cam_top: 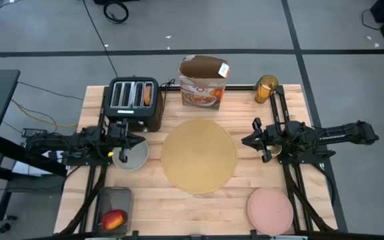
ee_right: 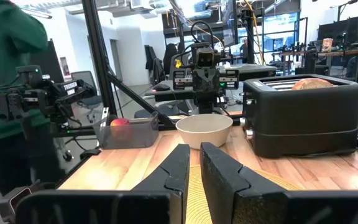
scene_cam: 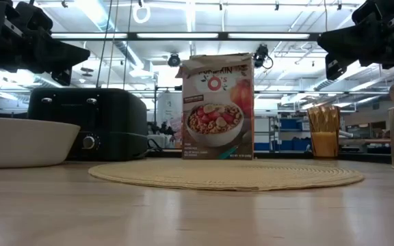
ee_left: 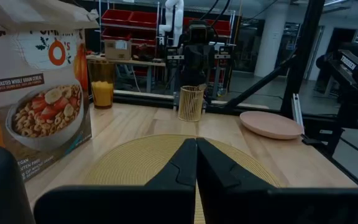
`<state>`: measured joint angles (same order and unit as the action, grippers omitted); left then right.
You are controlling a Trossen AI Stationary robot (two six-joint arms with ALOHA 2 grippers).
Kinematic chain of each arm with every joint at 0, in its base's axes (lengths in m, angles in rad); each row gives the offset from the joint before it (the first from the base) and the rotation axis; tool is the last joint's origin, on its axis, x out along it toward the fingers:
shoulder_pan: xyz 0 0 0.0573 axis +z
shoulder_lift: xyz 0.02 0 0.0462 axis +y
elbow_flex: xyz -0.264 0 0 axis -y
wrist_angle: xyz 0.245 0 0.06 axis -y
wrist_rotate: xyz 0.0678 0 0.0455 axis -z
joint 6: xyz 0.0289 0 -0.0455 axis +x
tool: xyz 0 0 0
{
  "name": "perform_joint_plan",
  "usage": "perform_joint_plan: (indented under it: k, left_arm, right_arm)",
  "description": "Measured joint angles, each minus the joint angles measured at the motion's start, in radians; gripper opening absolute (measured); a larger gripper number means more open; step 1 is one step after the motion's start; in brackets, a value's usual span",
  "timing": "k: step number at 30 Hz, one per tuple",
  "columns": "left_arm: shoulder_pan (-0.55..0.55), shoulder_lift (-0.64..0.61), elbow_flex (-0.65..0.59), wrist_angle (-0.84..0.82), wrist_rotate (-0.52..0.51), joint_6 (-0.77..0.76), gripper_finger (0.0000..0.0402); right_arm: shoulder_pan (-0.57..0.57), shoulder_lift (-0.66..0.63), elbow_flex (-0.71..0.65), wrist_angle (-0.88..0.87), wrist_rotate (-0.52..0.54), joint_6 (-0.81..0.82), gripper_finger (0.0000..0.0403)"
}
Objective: Arrange a breakfast setting
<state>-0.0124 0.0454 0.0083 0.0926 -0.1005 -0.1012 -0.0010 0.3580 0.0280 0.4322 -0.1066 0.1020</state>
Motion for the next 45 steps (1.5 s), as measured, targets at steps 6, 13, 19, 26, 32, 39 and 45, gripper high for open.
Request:
perform_joint_plan:
  k: [6,13,19,26,32,39,45]
  left_arm:
    - [0.000,0.000,0.000,0.000,0.000,0.000,0.0009]
    - [0.000,0.000,0.000,0.000,0.000,0.000,0.0009]
    - [0.000,0.000,0.000,0.000,0.000,0.000,0.0009]
    - [0.000,0.000,0.000,0.000,0.000,0.000,0.0009]
    - [0.000,0.000,0.000,0.000,0.000,0.000,0.0009]
    - [0.000,0.000,0.000,0.000,0.000,0.000,0.0009]
    - [0.000,0.000,0.000,0.000,0.000,0.000,0.0009]
  right_arm:
    - [0.000,0.000,0.000,0.000,0.000,0.000,0.0050]
    - [0.000,0.000,0.000,0.000,0.000,0.000,0.0050]
    - [0.000,0.000,0.000,0.000,0.000,0.000,0.0050]
    - [0.000,0.000,0.000,0.000,0.000,0.000,0.0050]
    - [-0.008,0.000,0.000,0.001,0.081,-0.044,0.0050]
    - [-0.011,0.000,0.000,0.002,0.112,-0.111,0.0050]
    - [-0.011,0.000,0.000,0.003,0.108,-0.106,0.0050]
